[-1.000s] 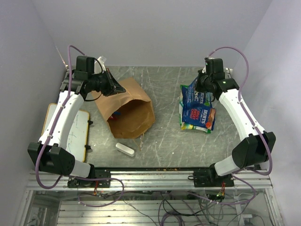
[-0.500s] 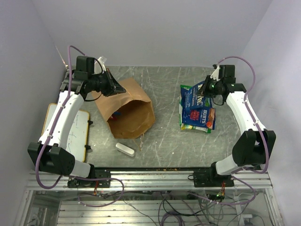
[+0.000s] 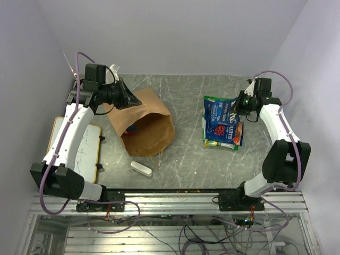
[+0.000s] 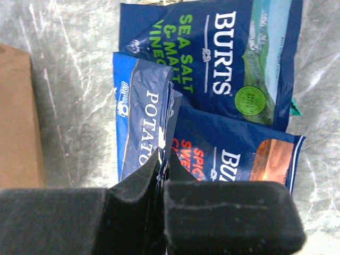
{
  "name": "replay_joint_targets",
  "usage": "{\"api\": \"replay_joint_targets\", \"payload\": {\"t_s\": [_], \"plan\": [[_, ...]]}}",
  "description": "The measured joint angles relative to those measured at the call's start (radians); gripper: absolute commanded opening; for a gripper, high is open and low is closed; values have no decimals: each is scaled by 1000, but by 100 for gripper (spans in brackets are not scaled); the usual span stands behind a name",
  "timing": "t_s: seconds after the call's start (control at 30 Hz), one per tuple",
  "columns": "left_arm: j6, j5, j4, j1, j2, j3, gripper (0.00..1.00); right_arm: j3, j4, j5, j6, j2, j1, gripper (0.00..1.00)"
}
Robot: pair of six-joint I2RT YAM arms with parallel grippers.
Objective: Take the snacks out of the paper bag
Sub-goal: Place the snack at the center of the board.
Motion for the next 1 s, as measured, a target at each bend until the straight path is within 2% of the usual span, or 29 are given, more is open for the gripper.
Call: {"api": "replay_joint_targets", "payload": {"t_s": [0.77, 0.87, 1.0], "plan": [[-20, 6, 13, 1, -23, -24, 7, 0, 5, 166, -74, 191, -18, 4], [-24, 7, 17, 1, -23, -26, 7, 0, 4, 169, -77, 201, -19, 7], [-27, 7, 19, 1, -25, -39, 7, 0, 5, 174, -83, 200, -19, 17]]}}
